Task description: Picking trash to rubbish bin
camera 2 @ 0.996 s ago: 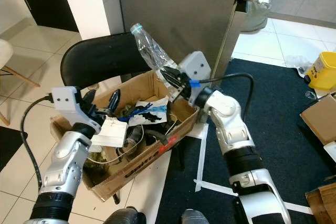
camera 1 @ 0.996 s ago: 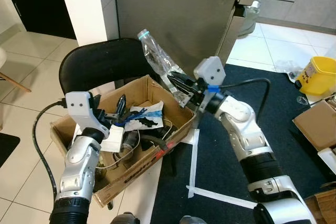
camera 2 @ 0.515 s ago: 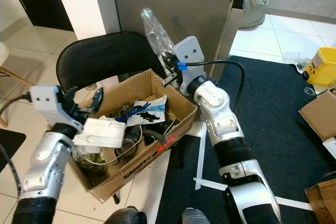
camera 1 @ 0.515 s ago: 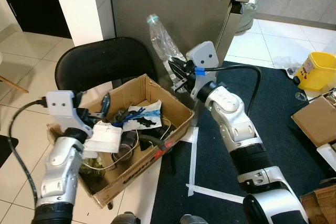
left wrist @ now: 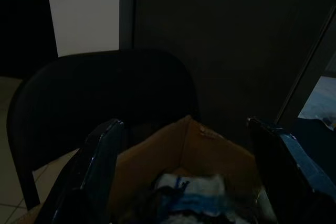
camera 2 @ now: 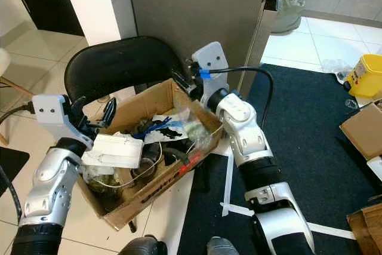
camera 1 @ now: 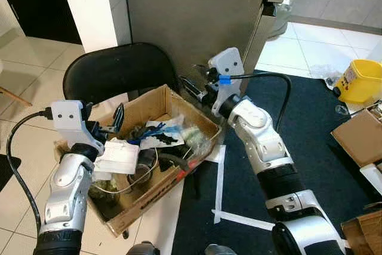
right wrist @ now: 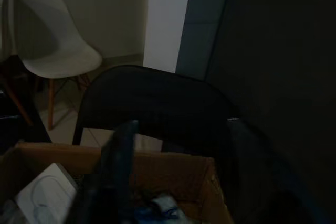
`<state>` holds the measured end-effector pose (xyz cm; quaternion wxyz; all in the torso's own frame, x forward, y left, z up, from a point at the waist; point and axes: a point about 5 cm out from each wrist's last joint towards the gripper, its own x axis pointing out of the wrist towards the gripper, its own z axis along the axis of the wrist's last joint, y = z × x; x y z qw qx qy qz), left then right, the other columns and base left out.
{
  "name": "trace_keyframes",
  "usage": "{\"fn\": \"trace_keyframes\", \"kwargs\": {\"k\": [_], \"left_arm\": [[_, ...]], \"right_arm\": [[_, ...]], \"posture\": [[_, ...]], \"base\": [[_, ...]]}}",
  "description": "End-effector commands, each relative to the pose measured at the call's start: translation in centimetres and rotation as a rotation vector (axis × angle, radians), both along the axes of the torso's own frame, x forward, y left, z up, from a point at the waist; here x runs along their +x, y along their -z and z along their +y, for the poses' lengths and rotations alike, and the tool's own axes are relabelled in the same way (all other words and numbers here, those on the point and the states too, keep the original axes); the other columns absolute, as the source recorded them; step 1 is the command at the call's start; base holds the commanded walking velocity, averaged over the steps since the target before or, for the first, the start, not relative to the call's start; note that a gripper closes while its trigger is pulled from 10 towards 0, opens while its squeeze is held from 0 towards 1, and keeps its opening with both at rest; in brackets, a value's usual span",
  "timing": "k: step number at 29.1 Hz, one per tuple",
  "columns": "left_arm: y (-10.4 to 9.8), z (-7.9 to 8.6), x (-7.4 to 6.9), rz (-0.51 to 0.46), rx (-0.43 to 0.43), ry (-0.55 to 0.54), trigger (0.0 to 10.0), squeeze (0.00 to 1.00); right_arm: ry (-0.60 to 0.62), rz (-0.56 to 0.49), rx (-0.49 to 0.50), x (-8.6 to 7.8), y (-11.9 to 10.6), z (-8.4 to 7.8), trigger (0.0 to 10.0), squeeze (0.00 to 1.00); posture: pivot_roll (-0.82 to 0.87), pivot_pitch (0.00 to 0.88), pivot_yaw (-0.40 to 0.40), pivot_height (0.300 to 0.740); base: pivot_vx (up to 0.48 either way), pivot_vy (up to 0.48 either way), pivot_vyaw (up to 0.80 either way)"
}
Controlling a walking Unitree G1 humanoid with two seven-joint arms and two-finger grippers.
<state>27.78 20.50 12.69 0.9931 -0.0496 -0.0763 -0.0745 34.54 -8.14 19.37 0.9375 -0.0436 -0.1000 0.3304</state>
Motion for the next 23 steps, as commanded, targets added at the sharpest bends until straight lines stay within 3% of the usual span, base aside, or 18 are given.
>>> {"fn": "trace_keyframes", "kwargs": {"k": [1, 5, 6, 7, 8, 9, 13, 15, 17, 18, 20, 23], "left_arm": [[0.1, -0.3, 0.1, 0.016, 0.017, 0.013, 10.0, 0.0], [0.1, -0.9, 0.2, 0.015, 0.013, 0.032, 10.0, 0.0], [0.1, -1.0, 0.2, 0.015, 0.013, 0.034, 10.0, 0.0], [0.1, -1.3, 0.3, 0.016, 0.016, 0.044, 10.0, 0.0], [0.1, -1.6, 0.3, 0.016, 0.018, 0.051, 10.0, 0.0], [0.1, -1.8, 0.3, 0.016, 0.023, 0.058, 10.0, 0.0], [0.0, -2.6, 0.5, 0.007, 0.014, 0.084, 10.0, 0.0], [-0.1, -3.0, 0.7, 0.005, 0.009, 0.094, 10.0, 0.0], [-0.2, -3.5, 0.9, 0.005, 0.0, 0.108, 10.0, 0.0], [-0.2, -4.4, 1.3, 0.01, -0.009, 0.128, 10.0, 0.0], [-0.2, -5.1, 1.4, 0.008, -0.004, 0.156, 10.0, 0.0], [-0.2, -5.4, 1.4, 0.004, 0.001, 0.174, 10.0, 0.0]], "right_arm": [[0.003, 0.016, 0.031, -0.2, 0.0, -0.4, 10.0, 1.0], [0.057, 0.027, 0.108, 0.4, -0.4, -2.1, 10.0, 1.0], [0.073, 0.025, 0.116, 0.5, -0.5, -2.6, 10.0, 0.57], [0.11, 0.02, 0.148, 0.8, -0.7, -4.0, 10.0, 0.22], [0.136, 0.016, 0.172, 1.0, -0.8, -5.0, 10.0, 0.22], [0.17, 0.023, 0.194, 1.2, -0.8, -6.0, 10.0, 0.0], [0.319, 0.052, 0.225, 1.7, 0.1, -8.7, 10.0, 0.0], [0.343, 0.068, 0.24, 1.6, 0.5, -9.1, 10.0, 0.0], [0.337, 0.088, 0.244, 1.4, 1.1, -8.7, 10.0, 0.0], [0.298, 0.115, 0.219, 1.0, 2.1, -7.3, 10.0, 0.0], [0.262, 0.12, 0.2, 0.8, 2.5, -6.4, 10.0, 0.0], [0.245, 0.12, 0.196, 0.7, 2.6, -6.0, 10.0, 0.0]], "posture": [[0.0, 0.0, -0.015, 0.74], [0.0, 0.0, -0.016, 0.74], [0.0, 0.0, -0.016, 0.74], [0.0, 0.0, -0.016, 0.74], [0.0, 0.0, -0.016, 0.74], [0.0, 0.0, -0.016, 0.74], [-0.01, 0.0, -0.02, 0.74], [-0.01, 0.0, -0.02, 0.74], [-0.02, 0.0, -0.022, 0.74], [-0.02, 0.0, -0.023, 0.74], [-0.01, 0.0, -0.026, 0.74], [-0.01, 0.0, -0.026, 0.74]], "base": [[0.0, 0.0, 0.0], [0.0, 0.0, 0.0], [0.0, 0.0, 0.0], [0.0, 0.0, 0.0], [0.0, 0.0, 0.0], [0.0, 0.0, 0.0], [0.0, 0.0, 0.0], [0.0, 0.0, 0.0], [0.0, 0.0, 0.0], [0.0, 0.0, 0.0], [0.0, 0.0, 0.0], [0.0, 0.0, 0.0]]}}
